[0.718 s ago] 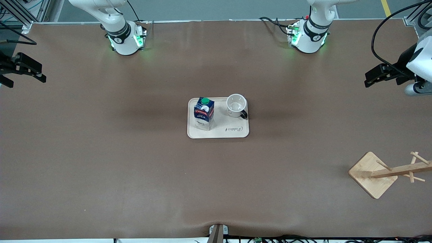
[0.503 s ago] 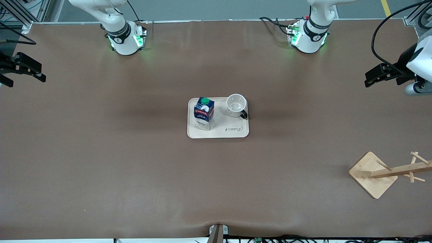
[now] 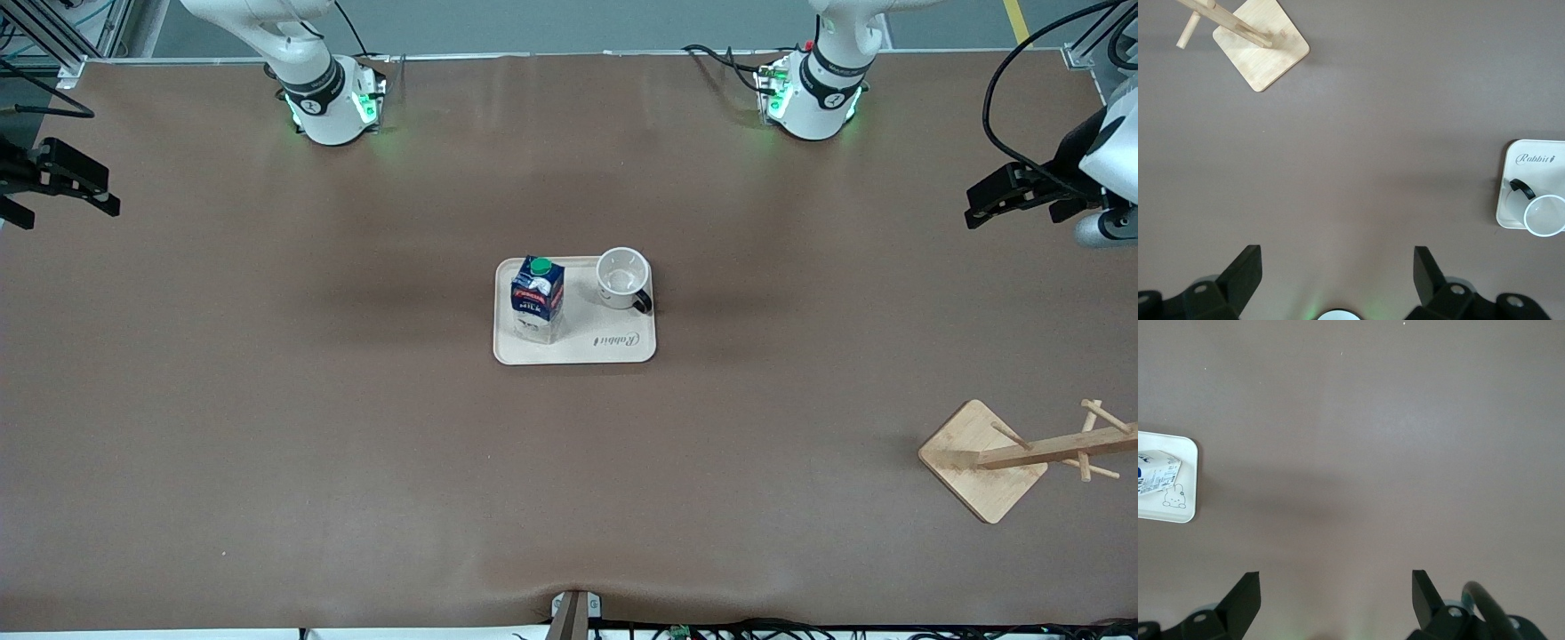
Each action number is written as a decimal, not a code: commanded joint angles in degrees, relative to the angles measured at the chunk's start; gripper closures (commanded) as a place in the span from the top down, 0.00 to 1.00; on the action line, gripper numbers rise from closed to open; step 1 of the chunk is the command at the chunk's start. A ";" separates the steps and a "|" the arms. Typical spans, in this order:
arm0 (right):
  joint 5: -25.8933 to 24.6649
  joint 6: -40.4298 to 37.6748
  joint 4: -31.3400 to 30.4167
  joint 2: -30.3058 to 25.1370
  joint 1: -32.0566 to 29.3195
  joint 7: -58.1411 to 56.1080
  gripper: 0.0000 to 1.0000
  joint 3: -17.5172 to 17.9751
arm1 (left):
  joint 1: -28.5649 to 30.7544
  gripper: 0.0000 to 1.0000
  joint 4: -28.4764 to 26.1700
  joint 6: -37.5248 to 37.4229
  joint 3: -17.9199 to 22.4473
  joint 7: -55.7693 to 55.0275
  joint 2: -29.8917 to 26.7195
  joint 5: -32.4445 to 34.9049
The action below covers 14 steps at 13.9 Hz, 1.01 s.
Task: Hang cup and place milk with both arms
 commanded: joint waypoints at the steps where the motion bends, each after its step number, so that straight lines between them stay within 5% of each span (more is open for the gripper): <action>1: -0.03 -0.90 0.60 0.06 -0.35 -0.15 1.00 0.03 | 0.15 1.00 0.85 -0.99 -0.27 1.14 -0.02 0.55; 10: 0.14 0.06 0.51 0.93 1.23 -0.06 1.00 0.12 | -2.57 1.00 -1.16 -2.57 -2.02 -3.67 1.12 -0.51; 14: 0.14 0.50 0.51 1.55 1.06 1.07 1.00 0.12 | -4.60 1.00 -5.89 2.50 -7.02 -12.72 2.18 -1.21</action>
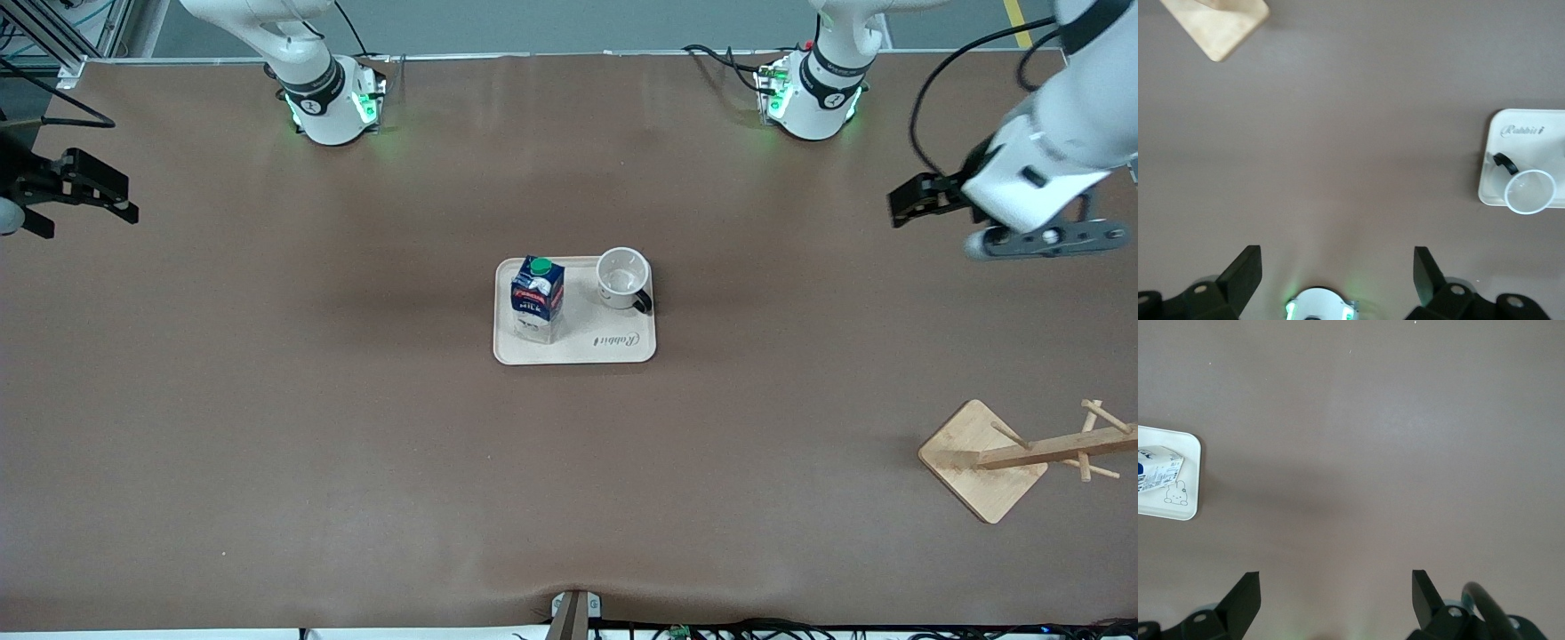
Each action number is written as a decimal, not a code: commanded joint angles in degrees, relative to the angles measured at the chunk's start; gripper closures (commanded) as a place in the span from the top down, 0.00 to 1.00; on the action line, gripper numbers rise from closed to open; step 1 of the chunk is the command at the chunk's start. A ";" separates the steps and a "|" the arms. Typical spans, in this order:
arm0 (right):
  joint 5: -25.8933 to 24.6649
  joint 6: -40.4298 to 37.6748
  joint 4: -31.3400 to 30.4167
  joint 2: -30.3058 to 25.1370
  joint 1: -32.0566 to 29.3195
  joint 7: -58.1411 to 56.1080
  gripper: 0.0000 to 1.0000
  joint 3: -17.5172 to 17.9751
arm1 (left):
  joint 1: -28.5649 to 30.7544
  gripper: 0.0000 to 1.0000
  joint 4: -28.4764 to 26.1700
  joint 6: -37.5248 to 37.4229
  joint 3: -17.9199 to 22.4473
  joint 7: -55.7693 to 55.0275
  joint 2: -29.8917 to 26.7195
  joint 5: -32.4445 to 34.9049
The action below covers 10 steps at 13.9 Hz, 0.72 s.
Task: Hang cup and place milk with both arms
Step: 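Reach the left gripper to the white mug handle on the tray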
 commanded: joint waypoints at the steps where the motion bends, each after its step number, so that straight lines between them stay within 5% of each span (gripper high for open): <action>1: 0.14 -0.17 0.56 0.26 -0.06 1.99 1.00 -0.11 | -0.27 1.00 -5.18 5.55 -4.27 -6.78 -0.11 -0.67; 10: 2.95 -2.90 -0.06 0.35 -0.42 8.16 1.00 -0.20 | -1.05 1.00 -25.85 32.45 -18.25 -33.95 1.55 -0.49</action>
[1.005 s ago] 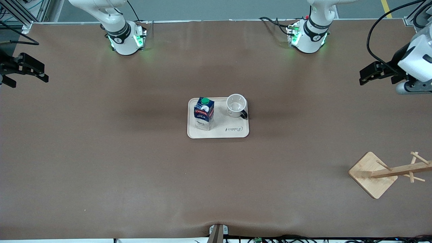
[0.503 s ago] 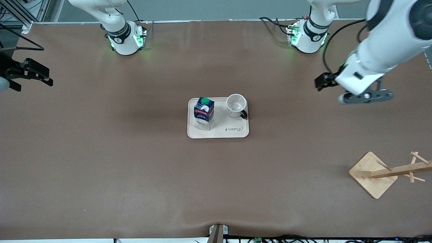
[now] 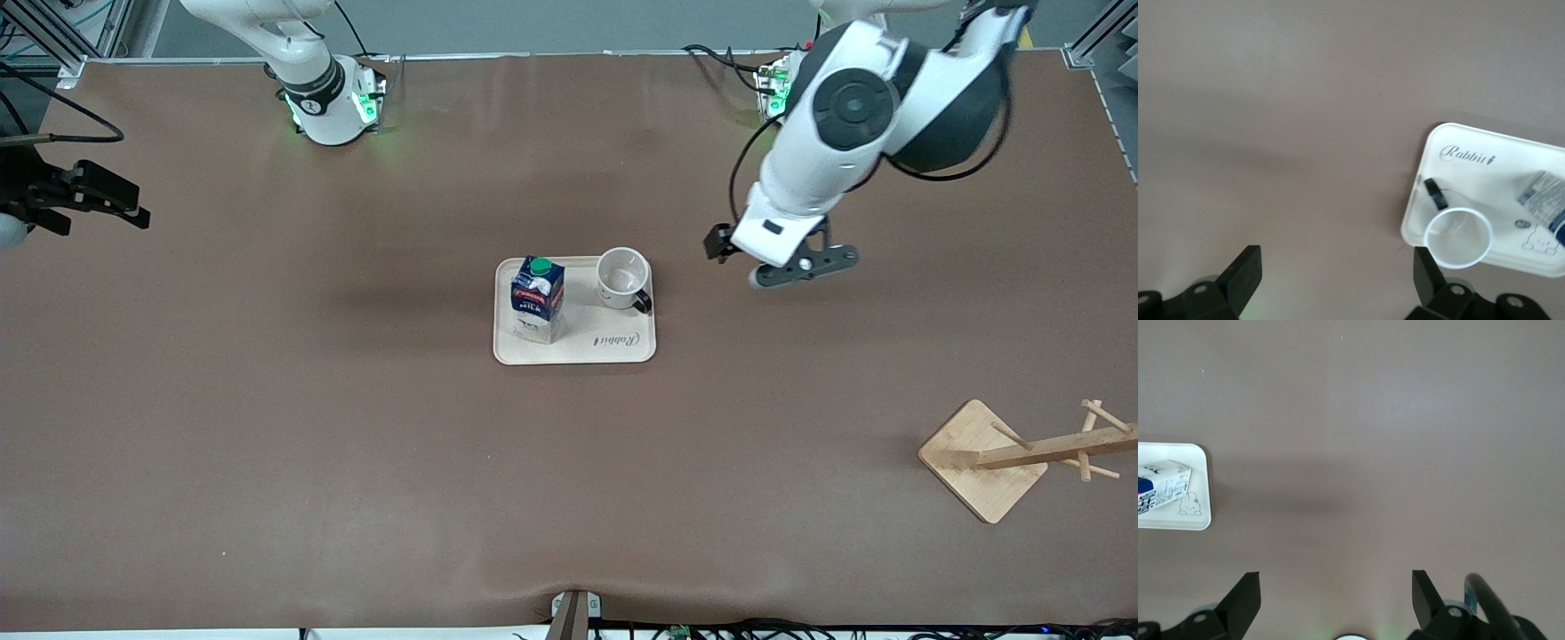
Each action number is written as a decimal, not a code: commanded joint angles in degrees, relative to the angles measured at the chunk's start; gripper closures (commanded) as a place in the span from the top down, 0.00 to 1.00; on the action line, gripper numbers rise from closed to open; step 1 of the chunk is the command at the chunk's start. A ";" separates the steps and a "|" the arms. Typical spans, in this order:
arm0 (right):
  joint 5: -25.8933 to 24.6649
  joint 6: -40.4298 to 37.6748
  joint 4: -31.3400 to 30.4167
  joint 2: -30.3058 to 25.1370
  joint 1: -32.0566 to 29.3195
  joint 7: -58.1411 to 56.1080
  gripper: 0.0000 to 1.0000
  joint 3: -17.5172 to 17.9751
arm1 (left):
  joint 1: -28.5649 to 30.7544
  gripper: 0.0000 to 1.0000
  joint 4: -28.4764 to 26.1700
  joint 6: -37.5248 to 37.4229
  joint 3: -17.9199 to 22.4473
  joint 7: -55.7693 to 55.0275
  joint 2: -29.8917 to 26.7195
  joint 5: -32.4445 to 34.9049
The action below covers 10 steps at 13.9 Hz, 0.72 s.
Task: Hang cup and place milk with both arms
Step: 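Reach the left gripper to the white mug handle on the tray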
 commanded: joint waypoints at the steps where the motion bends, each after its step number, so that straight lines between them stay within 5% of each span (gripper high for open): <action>1: 1.16 -0.59 0.21 -0.21 -0.17 1.07 1.00 0.05 | -0.84 1.00 -4.16 5.06 -1.82 -5.20 0.79 -0.41; 10: 1.25 0.64 0.21 0.84 0.10 1.07 1.00 0.14 | -10.95 1.00 -8.39 20.88 -1.82 -26.54 12.75 6.34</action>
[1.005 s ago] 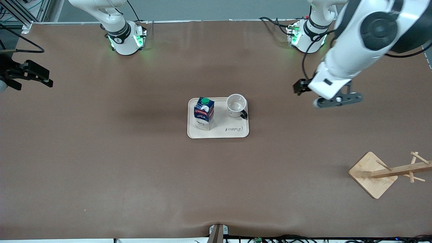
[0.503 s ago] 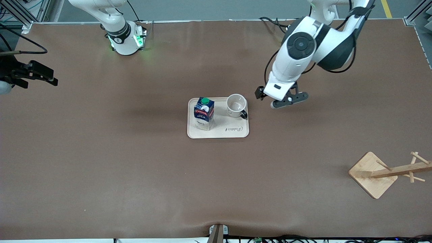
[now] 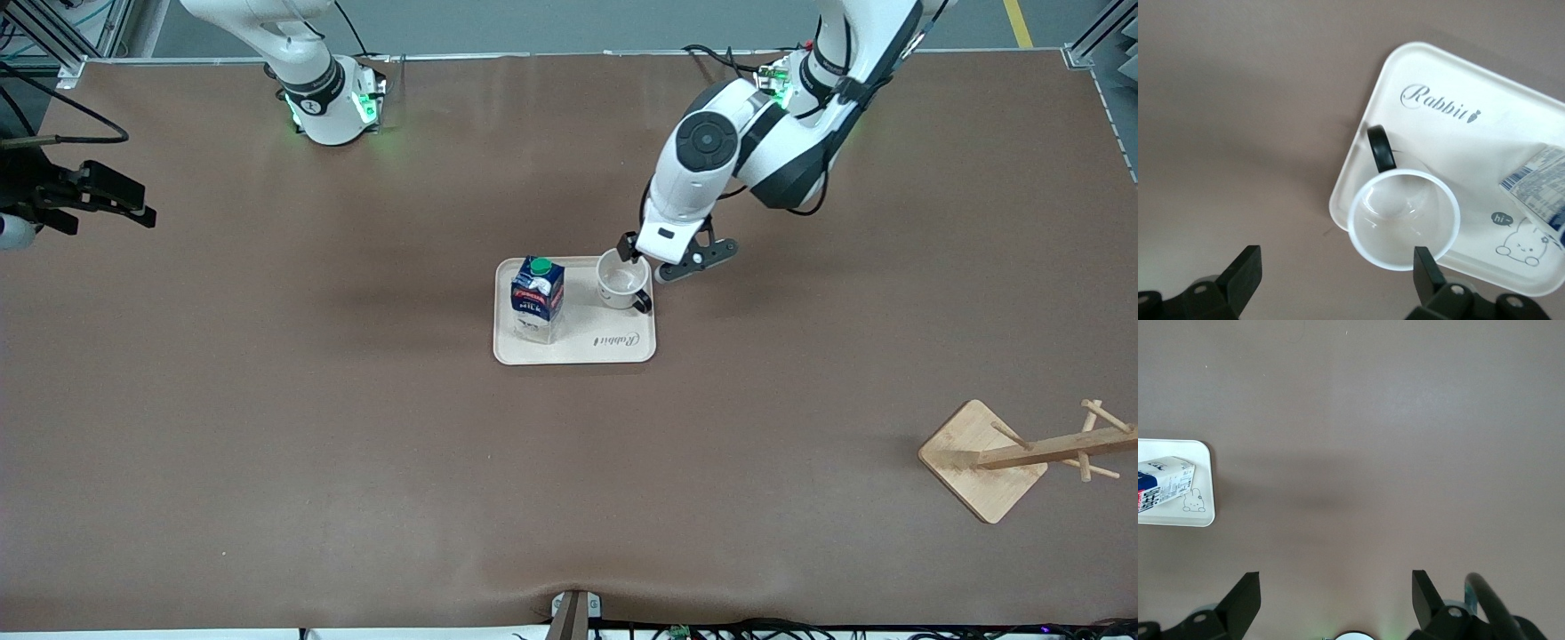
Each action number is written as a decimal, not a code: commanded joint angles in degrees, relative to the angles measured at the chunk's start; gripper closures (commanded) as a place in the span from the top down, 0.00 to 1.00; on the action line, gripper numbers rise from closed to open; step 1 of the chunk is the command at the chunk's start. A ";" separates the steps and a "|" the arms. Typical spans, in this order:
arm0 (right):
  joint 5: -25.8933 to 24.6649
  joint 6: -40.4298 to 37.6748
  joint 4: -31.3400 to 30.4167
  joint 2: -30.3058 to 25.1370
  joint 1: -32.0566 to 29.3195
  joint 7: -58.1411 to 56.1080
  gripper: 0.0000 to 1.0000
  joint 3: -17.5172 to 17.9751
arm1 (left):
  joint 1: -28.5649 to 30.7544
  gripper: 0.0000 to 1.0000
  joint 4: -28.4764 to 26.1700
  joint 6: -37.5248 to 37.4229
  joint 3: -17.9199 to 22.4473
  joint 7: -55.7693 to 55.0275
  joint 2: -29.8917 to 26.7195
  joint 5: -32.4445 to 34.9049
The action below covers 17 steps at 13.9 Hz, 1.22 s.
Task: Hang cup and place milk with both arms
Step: 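Reach the left gripper to the white mug handle on the tray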
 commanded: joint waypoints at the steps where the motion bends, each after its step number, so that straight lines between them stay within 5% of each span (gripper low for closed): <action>1: 0.72 0.40 0.30 0.69 -0.02 0.96 1.00 -0.07 | -1.45 1.00 0.36 3.40 -0.08 -7.01 3.79 5.06; 5: 1.07 0.14 0.30 3.23 0.16 0.69 1.00 0.01 | -3.04 0.92 0.36 5.25 0.01 -11.69 7.74 9.46; 11: 0.37 -0.31 -1.63 4.56 5.07 1.92 1.00 0.10 | -3.13 0.38 1.76 7.46 0.19 -16.70 12.58 15.01; 14: 1.07 -0.31 -2.42 4.56 7.88 9.81 1.00 0.10 | -3.13 0.00 1.94 7.46 0.28 -16.70 12.59 15.01; 17: 3.70 1.18 -3.65 4.64 10.88 17.55 1.00 0.19 | -3.04 0.00 3.08 6.41 0.28 -16.44 11.98 15.10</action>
